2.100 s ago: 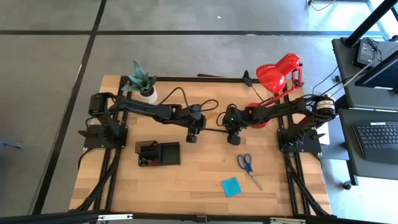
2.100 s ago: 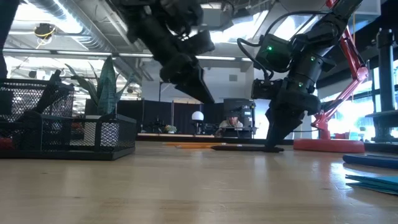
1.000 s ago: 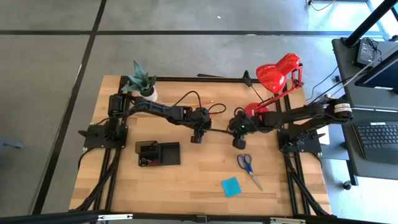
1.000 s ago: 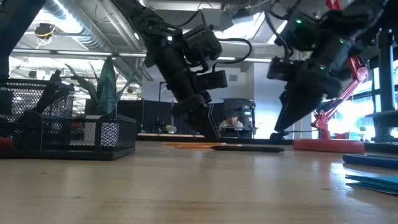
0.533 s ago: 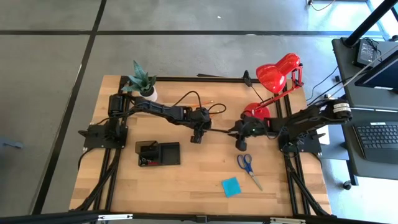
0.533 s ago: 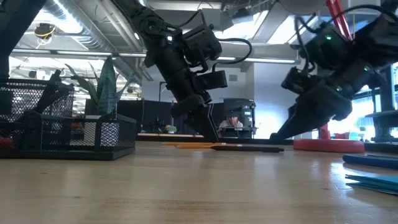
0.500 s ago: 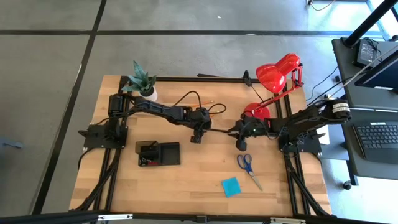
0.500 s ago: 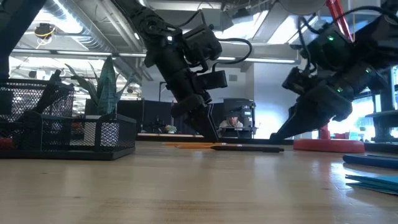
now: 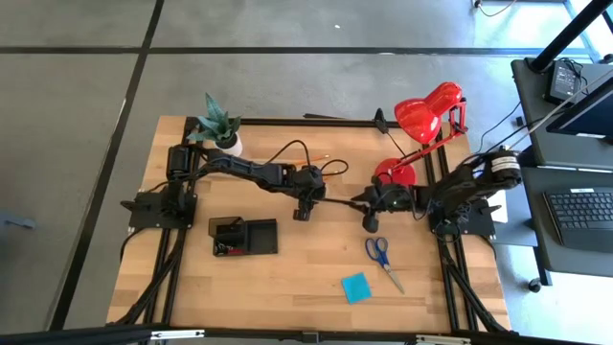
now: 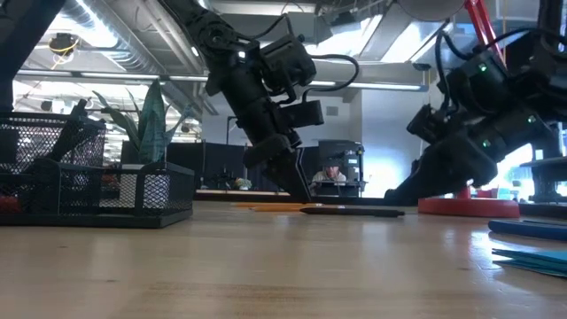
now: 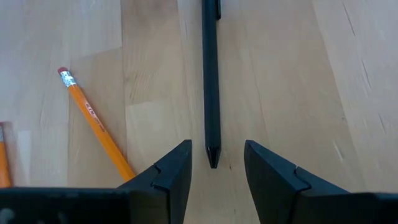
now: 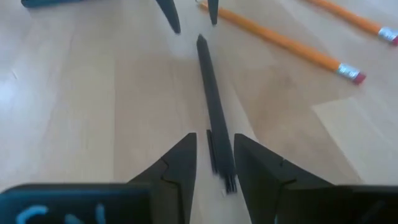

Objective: Pick and place office supplies into organizer
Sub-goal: Put the black pen into the back left compartment of the desk organizer

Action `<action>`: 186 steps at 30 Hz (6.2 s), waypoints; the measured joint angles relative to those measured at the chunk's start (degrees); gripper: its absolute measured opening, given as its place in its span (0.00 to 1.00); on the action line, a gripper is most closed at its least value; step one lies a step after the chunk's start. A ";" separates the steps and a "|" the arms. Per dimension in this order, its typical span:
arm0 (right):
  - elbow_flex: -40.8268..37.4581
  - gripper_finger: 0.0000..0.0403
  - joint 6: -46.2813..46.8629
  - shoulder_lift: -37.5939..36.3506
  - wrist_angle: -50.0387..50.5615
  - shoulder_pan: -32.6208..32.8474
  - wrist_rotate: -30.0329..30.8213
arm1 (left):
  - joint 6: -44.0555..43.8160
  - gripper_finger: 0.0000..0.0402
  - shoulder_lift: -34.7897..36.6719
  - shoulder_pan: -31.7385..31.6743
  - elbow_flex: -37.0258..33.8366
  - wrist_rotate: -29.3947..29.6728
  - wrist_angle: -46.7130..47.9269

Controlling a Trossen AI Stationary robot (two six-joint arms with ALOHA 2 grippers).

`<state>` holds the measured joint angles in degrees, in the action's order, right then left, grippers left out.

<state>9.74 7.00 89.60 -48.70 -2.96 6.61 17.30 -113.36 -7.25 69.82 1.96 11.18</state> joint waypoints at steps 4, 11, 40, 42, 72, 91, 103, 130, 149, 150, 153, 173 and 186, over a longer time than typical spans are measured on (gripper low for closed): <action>-0.02 0.27 0.01 5.23 -4.05 0.00 2.02 | -0.02 0.35 0.00 0.00 0.00 0.00 0.21; 0.10 0.27 0.56 14.64 -14.08 0.00 3.61 | -0.02 0.35 0.00 0.02 0.00 0.00 1.31; 0.19 0.13 3.55 22.57 -24.60 -0.07 2.97 | 2.80 0.34 0.67 0.51 1.21 5.23 2.43; 0.13 0.13 4.81 22.65 -25.32 -0.09 2.80 | 5.31 0.34 1.37 1.17 1.50 9.20 2.99; 21.03 0.13 4.54 8.12 16.32 0.17 2.03 | 20.12 0.37 1.92 10.92 3.74 28.04 3.19; 30.10 0.14 0.22 8.12 24.87 0.15 2.97 | 9.75 0.34 1.92 10.78 3.76 29.99 8.55; 30.12 0.14 0.35 8.07 22.68 1.36 2.94 | 4.75 0.29 1.90 8.70 3.74 28.87 10.45; 30.29 0.22 0.10 7.94 26.10 1.46 0.07 | 6.42 0.09 1.83 9.14 3.72 27.95 11.51; 30.10 0.40 3.18 1.49 52.36 1.53 -0.26 | -1.61 0.09 15.59 8.57 5.66 12.39 35.28; 30.12 0.40 2.99 1.51 51.49 1.53 -0.28 | -2.10 0.08 17.92 8.57 5.66 11.52 36.00; 30.12 0.40 3.02 1.58 51.44 1.51 -0.26 | -3.59 0.08 25.26 8.59 5.67 10.05 36.80; 30.12 0.40 1.49 1.60 45.58 1.27 -0.04 | -25.53 0.08 73.86 17.23 -29.42 7.22 8.88; 30.12 0.40 1.74 1.60 44.96 1.27 -0.11 | -31.78 0.09 85.04 23.45 -53.76 8.61 -11.84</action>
<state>39.86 8.73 91.20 -3.73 -1.69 6.50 -14.48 -28.32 16.20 16.07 10.57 -0.66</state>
